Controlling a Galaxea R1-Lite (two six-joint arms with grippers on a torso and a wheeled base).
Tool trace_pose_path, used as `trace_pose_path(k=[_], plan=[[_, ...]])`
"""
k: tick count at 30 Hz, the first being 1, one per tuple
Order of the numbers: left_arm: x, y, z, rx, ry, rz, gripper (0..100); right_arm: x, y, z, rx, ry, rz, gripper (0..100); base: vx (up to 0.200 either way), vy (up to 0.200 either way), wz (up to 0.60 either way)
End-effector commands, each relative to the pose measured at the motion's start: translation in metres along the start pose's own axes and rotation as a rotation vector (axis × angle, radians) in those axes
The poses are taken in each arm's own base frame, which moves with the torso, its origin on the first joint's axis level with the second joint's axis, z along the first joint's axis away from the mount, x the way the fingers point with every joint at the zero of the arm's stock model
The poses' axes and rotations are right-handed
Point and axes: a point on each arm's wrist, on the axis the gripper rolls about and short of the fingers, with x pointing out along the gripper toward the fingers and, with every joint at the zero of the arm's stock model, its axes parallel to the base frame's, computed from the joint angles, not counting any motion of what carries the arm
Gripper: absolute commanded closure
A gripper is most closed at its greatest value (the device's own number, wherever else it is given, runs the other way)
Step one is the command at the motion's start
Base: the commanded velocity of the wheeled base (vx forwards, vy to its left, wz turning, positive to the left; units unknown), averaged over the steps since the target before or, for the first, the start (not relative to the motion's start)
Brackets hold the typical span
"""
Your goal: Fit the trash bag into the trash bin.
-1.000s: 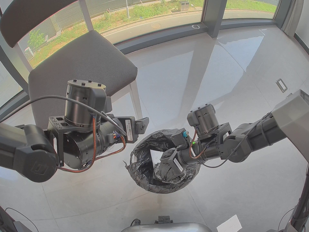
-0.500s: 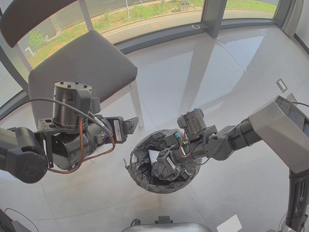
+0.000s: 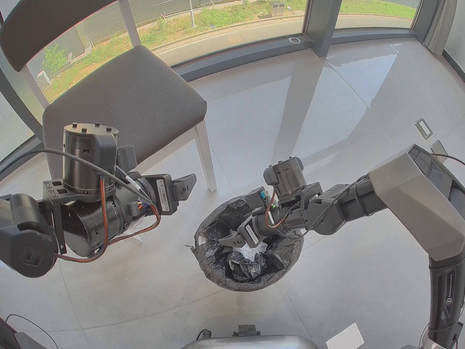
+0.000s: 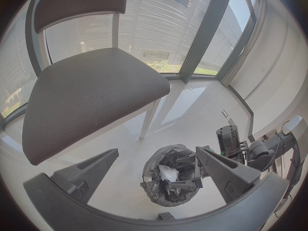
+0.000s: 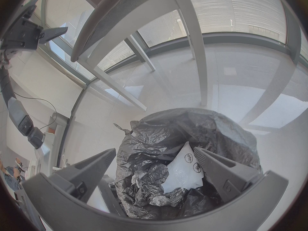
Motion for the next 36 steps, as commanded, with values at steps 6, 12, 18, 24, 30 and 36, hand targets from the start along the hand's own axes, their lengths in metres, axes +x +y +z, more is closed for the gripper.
trace_pose_path(k=[6, 12, 18, 24, 30, 36], plan=[[-0.01, -0.002, 0.003, -0.007, -0.015, -0.037, 0, -0.057, 0.014, 0.035, 0.03, -0.106, -0.089, 0, 0.0, 0.0, 0.0], [-0.03, -0.002, -0.008, -0.005, -0.042, -0.189, 0, -0.126, 0.02, 0.027, 0.083, -0.123, -0.315, 0, 0.0, 0.0, 0.0], [-0.054, 0.007, -0.007, 0.062, -0.177, -0.349, 0, -0.216, 0.025, 0.011, 0.104, -0.189, -0.467, 0, 0.0, 0.0, 0.0], [-0.085, 0.028, 0.009, 0.048, -0.305, -0.306, 0, -0.314, 0.051, -0.021, 0.09, -0.18, -0.707, 0, 0.0, 0.0, 0.0], [-0.14, 0.049, 0.02, 0.068, -0.412, -0.21, 0, -0.397, 0.1, -0.062, 0.077, -0.193, -0.905, 0, 0.0, 0.0, 0.0], [-0.213, 0.073, 0.015, 0.128, -0.471, -0.102, 0, -0.469, 0.151, -0.112, 0.083, -0.23, -1.112, 0, 0.0, 0.0, 0.0]])
